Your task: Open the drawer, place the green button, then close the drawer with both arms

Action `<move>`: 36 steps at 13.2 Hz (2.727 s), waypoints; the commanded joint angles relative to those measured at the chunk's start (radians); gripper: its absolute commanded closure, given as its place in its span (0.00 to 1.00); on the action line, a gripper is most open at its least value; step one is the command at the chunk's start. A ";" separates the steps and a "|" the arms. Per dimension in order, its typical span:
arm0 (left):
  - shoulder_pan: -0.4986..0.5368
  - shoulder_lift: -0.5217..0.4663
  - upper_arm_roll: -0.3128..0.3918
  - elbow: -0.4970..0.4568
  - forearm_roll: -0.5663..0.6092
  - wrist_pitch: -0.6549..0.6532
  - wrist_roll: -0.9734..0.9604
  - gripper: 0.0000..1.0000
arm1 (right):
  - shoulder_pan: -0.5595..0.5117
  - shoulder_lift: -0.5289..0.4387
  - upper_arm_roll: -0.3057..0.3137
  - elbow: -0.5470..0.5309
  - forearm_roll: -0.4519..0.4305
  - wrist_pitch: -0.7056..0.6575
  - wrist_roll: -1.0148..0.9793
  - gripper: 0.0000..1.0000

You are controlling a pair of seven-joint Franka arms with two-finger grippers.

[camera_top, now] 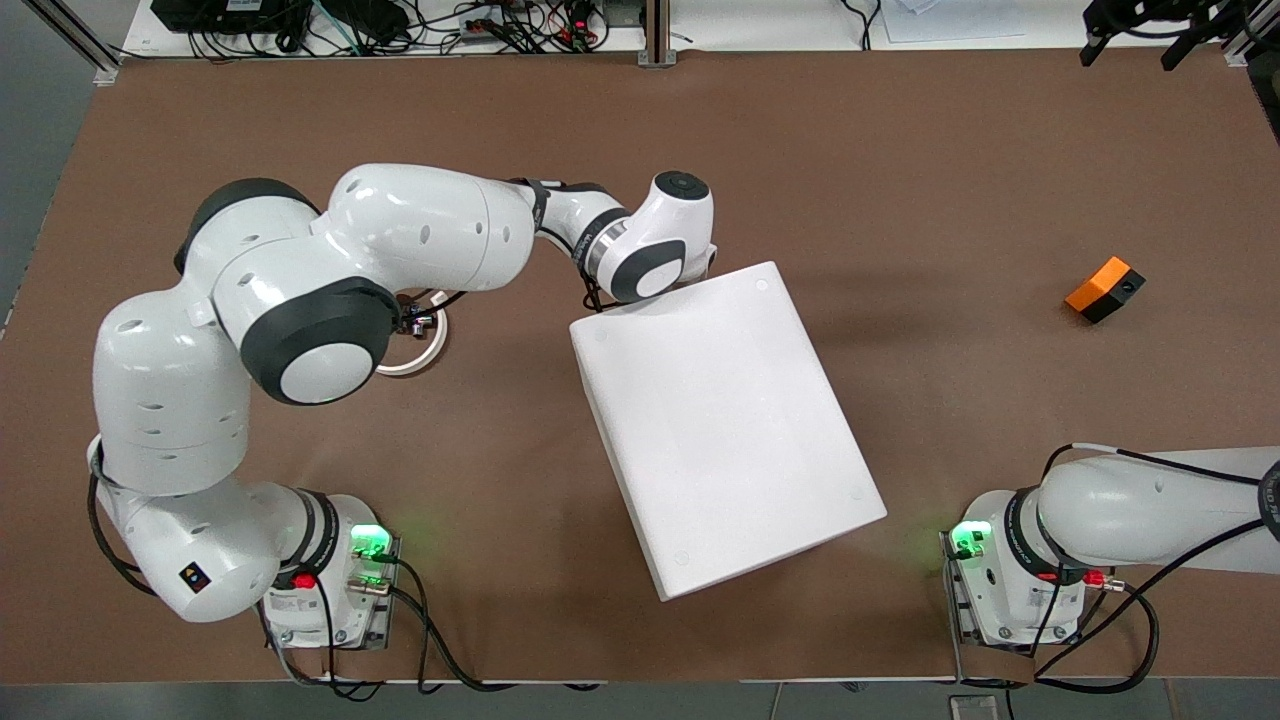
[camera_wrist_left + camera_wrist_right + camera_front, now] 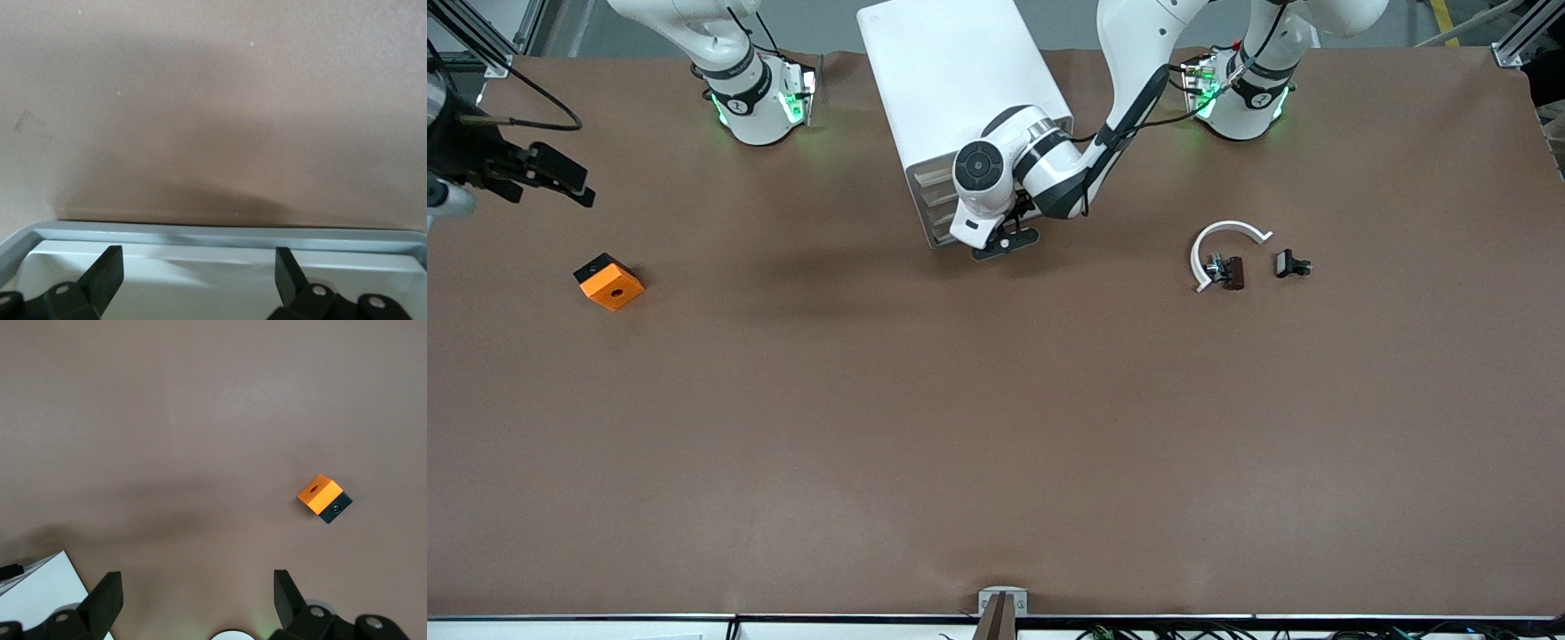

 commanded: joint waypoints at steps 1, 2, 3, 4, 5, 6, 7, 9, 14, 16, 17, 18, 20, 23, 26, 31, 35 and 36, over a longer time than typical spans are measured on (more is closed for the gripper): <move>0.073 0.002 0.008 0.028 -0.001 -0.001 0.000 0.00 | -0.015 0.005 0.007 0.102 -0.015 -0.057 -0.011 0.00; 0.112 -0.004 0.008 0.039 -0.001 -0.003 -0.004 0.00 | -0.016 0.005 0.007 0.104 -0.015 -0.057 -0.012 0.00; 0.149 -0.012 0.009 0.051 0.001 -0.009 -0.006 0.00 | -0.015 0.007 0.007 0.104 -0.015 -0.056 -0.012 0.00; 0.199 -0.024 0.009 0.073 0.028 -0.019 -0.007 0.00 | -0.013 0.007 0.007 0.104 -0.015 -0.056 -0.012 0.00; 0.244 -0.035 0.009 0.087 0.078 -0.029 -0.006 0.00 | -0.015 0.007 0.007 0.104 -0.015 -0.057 -0.011 0.00; 0.277 -0.057 0.008 0.096 0.152 -0.030 -0.006 0.00 | -0.013 0.007 0.007 0.104 -0.015 -0.057 -0.011 0.00; 0.317 -0.085 0.008 0.100 0.212 -0.032 -0.007 0.00 | -0.012 0.007 0.008 0.102 -0.016 -0.057 -0.011 0.00; 0.406 -0.175 0.006 0.099 0.237 -0.059 -0.006 0.00 | -0.012 0.008 0.008 0.102 -0.015 -0.054 -0.012 0.00; 0.592 -0.297 0.006 0.289 0.237 -0.418 0.248 0.00 | -0.015 0.010 0.007 0.104 -0.016 -0.050 -0.012 0.00; 0.650 -0.300 0.006 0.382 0.238 -0.510 0.330 0.00 | -0.015 0.010 0.007 0.102 -0.016 -0.051 -0.012 0.00; 0.679 -0.330 0.006 0.389 0.238 -0.533 0.367 0.00 | -0.013 0.010 0.007 0.102 -0.016 -0.051 -0.012 0.00; 0.704 -0.355 0.006 0.387 0.238 -0.543 0.420 0.00 | -0.013 0.010 0.007 0.104 -0.016 -0.048 -0.012 0.00; 0.747 -0.404 0.008 0.386 0.237 -0.593 0.567 0.00 | -0.015 0.008 0.007 0.104 -0.016 -0.050 -0.012 0.00; 0.819 -0.469 0.006 0.386 0.223 -0.690 0.721 0.00 | -0.016 0.010 0.007 0.104 -0.016 -0.048 -0.012 0.00; 0.897 -0.532 0.000 0.366 0.174 -0.728 0.865 0.00 | -0.015 0.011 0.007 0.104 -0.016 -0.050 -0.012 0.00; 0.910 -0.772 0.008 0.085 0.137 -0.649 0.944 0.00 | -0.015 0.016 0.007 0.104 -0.018 -0.048 -0.012 0.00; 0.918 -0.737 0.008 0.139 0.145 -0.655 0.945 0.00 | -0.015 0.024 0.007 0.119 -0.018 -0.048 -0.012 0.00; 0.918 -0.719 0.008 0.162 0.146 -0.658 0.956 0.00 | -0.015 0.024 0.007 0.119 -0.016 -0.048 -0.012 0.00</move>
